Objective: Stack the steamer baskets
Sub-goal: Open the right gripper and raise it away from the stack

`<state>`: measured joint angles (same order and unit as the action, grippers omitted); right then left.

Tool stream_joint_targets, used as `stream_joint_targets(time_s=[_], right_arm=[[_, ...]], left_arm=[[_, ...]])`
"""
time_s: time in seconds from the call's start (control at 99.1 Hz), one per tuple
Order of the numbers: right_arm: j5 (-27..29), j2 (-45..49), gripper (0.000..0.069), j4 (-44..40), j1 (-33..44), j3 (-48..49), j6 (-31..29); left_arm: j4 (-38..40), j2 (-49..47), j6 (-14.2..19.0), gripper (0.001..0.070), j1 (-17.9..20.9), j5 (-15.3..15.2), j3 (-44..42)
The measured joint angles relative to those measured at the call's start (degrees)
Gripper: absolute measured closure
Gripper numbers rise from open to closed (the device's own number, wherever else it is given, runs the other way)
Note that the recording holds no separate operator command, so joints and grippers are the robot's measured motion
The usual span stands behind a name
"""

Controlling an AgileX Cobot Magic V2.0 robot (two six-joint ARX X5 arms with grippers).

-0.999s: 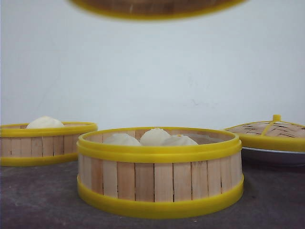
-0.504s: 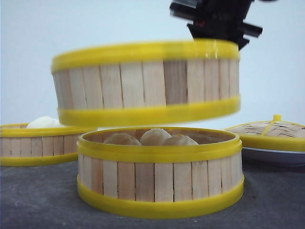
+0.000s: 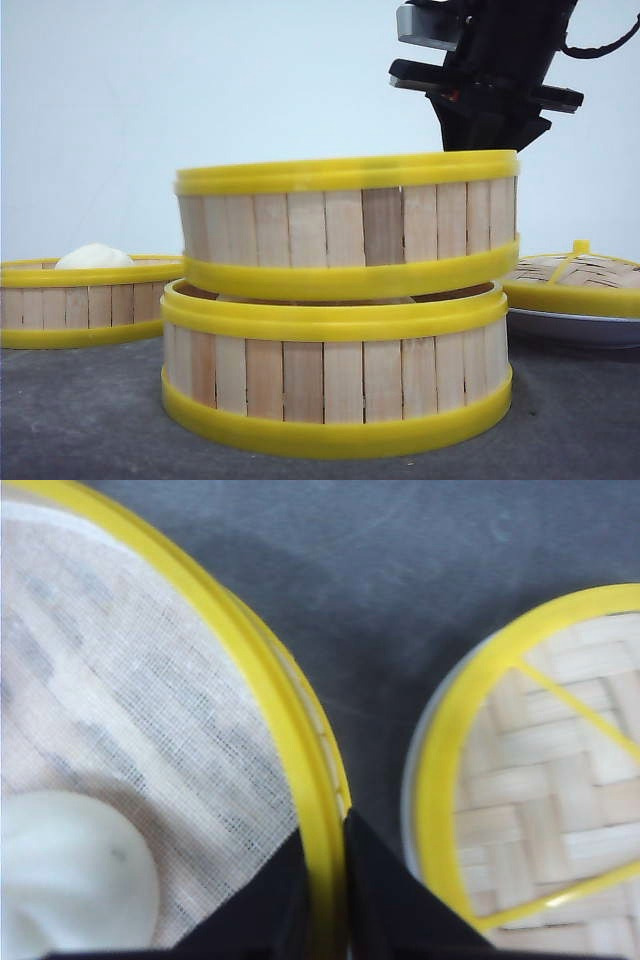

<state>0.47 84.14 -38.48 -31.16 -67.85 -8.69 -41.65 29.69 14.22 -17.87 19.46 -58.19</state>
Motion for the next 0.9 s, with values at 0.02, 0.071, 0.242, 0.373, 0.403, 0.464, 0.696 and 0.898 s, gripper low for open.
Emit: stream_joint_targets(time_s=[0.02, 0.071, 0.242, 0.373, 0.403, 0.464, 0.696, 0.898], right_arm=[[-0.44, 0.00, 0.0668, -0.04, -0.07, 0.00, 0.00], [-1.11, 0.07, 0.0668, -0.02, -0.26, 0.00, 0.00], [-1.53, 1.53, 0.0668, -0.20, -0.33, 0.02, -0.07], [-1.55, 2.23, 0.0668, -0.15, -0.33, 0.63, -0.11], [-1.53, 2.29, 0.0668, -0.07, -0.33, 0.63, -0.11], [-1.51, 2.51, 0.0668, 0.02, -0.31, 0.63, -0.11], [-1.33, 4.59, 0.0671, 0.37, -0.20, 0.63, -0.15], [-0.90, 5.35, 0.0593, 0.57, -0.17, 0.61, -0.13]], left_arm=[[0.02, 0.00, 0.00, 0.0158, 0.00, 0.00, 0.00], [0.00, 0.00, 0.00, 0.0158, 0.00, 0.00, 0.00], [0.02, 0.00, 0.00, 0.0158, 0.00, 0.11, 0.00], [0.00, 0.00, 0.00, 0.0158, 0.00, 0.74, 0.00], [0.02, 0.00, 0.00, 0.0158, 0.00, 0.94, 0.00], [0.00, 0.00, 0.00, 0.0158, 0.00, 1.11, 0.00], [0.00, 0.00, 0.00, 0.0158, 0.00, 1.14, 0.00], [0.00, 0.00, 0.00, 0.0158, 0.00, 1.16, 0.00]])
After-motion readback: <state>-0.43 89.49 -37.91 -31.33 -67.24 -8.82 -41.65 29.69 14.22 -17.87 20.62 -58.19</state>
